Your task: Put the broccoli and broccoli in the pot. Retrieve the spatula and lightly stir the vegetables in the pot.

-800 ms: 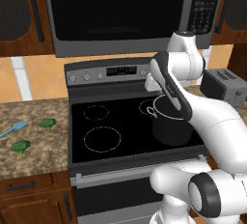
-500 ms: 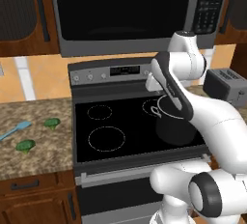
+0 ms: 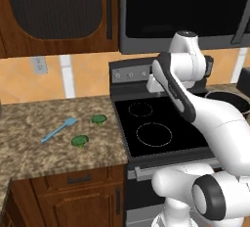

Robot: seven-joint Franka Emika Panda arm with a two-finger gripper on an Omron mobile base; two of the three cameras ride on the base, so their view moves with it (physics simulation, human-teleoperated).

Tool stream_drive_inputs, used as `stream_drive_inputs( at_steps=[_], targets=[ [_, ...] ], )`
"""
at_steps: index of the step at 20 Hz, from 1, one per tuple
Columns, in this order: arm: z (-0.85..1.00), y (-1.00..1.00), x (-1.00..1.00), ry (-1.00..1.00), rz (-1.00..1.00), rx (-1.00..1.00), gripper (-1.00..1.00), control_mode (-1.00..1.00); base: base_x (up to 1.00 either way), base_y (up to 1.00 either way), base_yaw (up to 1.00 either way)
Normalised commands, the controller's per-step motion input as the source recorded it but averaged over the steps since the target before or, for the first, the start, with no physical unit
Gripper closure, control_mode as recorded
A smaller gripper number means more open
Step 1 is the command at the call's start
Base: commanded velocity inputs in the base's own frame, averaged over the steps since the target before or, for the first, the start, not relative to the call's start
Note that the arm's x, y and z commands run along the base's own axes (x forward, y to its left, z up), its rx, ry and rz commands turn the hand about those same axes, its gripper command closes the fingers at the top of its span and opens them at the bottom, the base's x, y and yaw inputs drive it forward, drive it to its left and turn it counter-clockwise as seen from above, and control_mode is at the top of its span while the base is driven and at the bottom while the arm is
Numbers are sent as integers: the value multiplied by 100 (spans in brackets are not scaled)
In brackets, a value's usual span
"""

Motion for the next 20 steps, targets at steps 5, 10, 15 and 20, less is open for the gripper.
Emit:
stream_drive_inputs(
  at_steps=[5, 10, 15, 20],
  targets=[
    [0, 0, 0, 0, 0, 0, -100, 100, 23, 35, 0],
    [-17, 29, 6, 4, 0, 0, -100, -100, 6, 4, 0],
    [-59, 91, 0, 12, 4, 0, -100, -100, 0, 0, 0],
    [-57, 100, 0, 4, 11, -6, -100, -100, 0, 0, 0]
  ],
)
